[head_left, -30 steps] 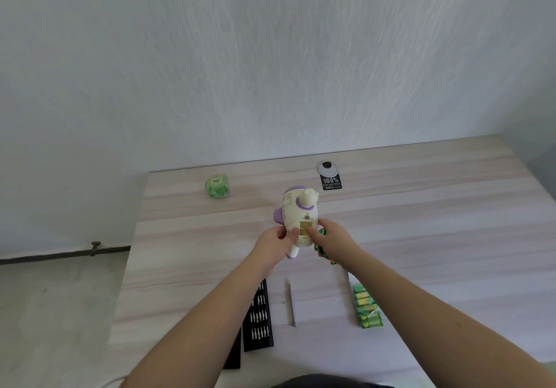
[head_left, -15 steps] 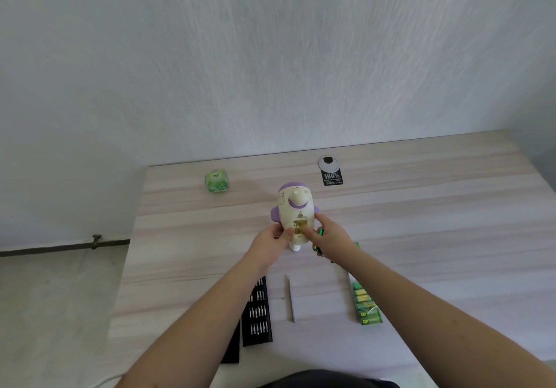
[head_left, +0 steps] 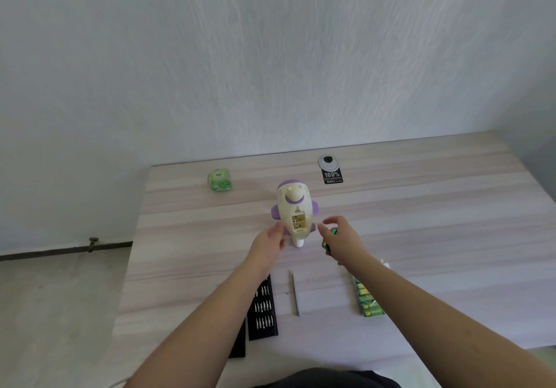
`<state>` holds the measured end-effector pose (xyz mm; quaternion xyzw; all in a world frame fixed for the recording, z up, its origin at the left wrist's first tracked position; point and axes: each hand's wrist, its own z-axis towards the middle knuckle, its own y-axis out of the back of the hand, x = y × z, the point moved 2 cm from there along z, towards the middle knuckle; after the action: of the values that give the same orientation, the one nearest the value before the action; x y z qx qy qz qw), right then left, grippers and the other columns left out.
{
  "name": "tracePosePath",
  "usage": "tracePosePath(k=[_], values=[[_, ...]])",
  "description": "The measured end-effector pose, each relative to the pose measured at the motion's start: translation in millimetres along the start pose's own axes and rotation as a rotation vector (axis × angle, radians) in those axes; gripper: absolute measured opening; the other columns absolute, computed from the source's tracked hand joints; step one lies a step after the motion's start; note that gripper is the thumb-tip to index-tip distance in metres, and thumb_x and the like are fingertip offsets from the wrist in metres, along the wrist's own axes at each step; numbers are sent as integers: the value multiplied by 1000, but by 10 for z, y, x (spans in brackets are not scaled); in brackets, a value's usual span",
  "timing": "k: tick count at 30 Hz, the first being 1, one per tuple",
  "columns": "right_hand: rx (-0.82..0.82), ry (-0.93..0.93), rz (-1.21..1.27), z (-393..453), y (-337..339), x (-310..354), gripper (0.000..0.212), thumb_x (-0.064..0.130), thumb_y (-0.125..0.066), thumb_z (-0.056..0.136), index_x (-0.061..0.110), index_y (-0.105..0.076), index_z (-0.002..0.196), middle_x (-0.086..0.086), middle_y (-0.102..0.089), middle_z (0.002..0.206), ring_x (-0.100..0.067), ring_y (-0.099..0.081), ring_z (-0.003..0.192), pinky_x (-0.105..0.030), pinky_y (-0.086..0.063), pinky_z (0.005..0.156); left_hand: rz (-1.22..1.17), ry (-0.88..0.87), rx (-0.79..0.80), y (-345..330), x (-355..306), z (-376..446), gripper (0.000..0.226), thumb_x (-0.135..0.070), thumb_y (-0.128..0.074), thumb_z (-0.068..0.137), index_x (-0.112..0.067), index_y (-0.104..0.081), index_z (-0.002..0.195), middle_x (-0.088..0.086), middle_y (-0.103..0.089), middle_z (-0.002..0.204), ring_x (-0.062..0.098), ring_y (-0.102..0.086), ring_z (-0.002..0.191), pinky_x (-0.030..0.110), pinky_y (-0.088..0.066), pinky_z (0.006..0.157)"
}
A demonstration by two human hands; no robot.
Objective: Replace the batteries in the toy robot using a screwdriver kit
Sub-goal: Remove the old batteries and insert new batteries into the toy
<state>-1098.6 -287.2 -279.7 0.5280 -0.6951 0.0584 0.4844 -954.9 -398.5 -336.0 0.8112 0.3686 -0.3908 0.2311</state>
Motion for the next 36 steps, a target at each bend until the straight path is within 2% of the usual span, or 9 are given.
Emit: tracePosePath(k=[3,5,7,10,13,16,25,30,36], values=[[-14,-115,68,-39,17,-213,18,31,-47,96,17,-57,101,-7,-62,75,-19,-58,57,-24,-42,48,22,1,-227,53,85,-168,39,-49,-37,99,-21,-58,82,0,-59,84,21,-56,79,40,-49,87],[16,-168,154,-103,-1,-394,20,25,-45,95,13,-60,98,-8,-58,70,-19,-53,54,-25,-38,47,42,-4,-271,66,156,-322,41,-48,-36,99,-16,-52,78,2,-56,77,21,-53,73,37,-48,76],[30,-223,210,-187,-34,-564,19,20,-45,94,10,-61,97,-8,-55,70,-18,-47,53,-24,-33,45,120,0,-202,46,207,-457,41,-45,-36,101,-13,-51,79,3,-53,75,16,-48,67,30,-41,65],[61,-322,263,-327,-151,-709,17,17,-45,97,8,-59,99,-9,-54,77,-16,-43,54,-22,-30,43,249,-8,77,25,259,-614,28,-37,-43,101,-15,-58,91,1,-60,88,9,-52,73,20,-40,61],[117,-339,295,-440,-277,-715,18,17,-46,98,6,-58,106,-10,-54,80,-15,-44,58,-22,-31,44,552,-135,317,33,314,-681,20,-37,-56,95,-23,-61,109,-7,-61,100,5,-56,83,17,-43,68],[162,-293,261,-541,-368,-642,20,20,-48,99,9,-58,111,-13,-56,89,-16,-48,65,-23,-36,46,669,-263,442,14,310,-723,36,-37,-65,89,-32,-54,123,-12,-57,108,4,-57,90,19,-46,78],[231,-147,218,-776,-398,-510,31,35,-68,88,26,-54,115,-15,-66,93,-15,-52,65,-25,-43,52,653,-388,508,1,260,-752,57,-31,-77,79,-33,-51,130,-12,-60,105,8,-63,87,31,-55,82],[232,-103,151,-789,-416,-521,29,35,-70,86,27,-56,111,-14,-70,95,-13,-54,64,-23,-45,53,709,-415,520,-35,286,-788,47,-35,-75,79,-36,-56,122,-13,-65,103,7,-62,87,30,-55,78],[300,-96,101,-676,-395,-590,30,38,-71,84,26,-59,109,-6,-69,85,-16,-54,65,-26,-45,53,697,-357,501,-109,267,-799,65,-35,-80,74,-45,-49,130,-14,-59,100,8,-59,86,17,-49,67]])
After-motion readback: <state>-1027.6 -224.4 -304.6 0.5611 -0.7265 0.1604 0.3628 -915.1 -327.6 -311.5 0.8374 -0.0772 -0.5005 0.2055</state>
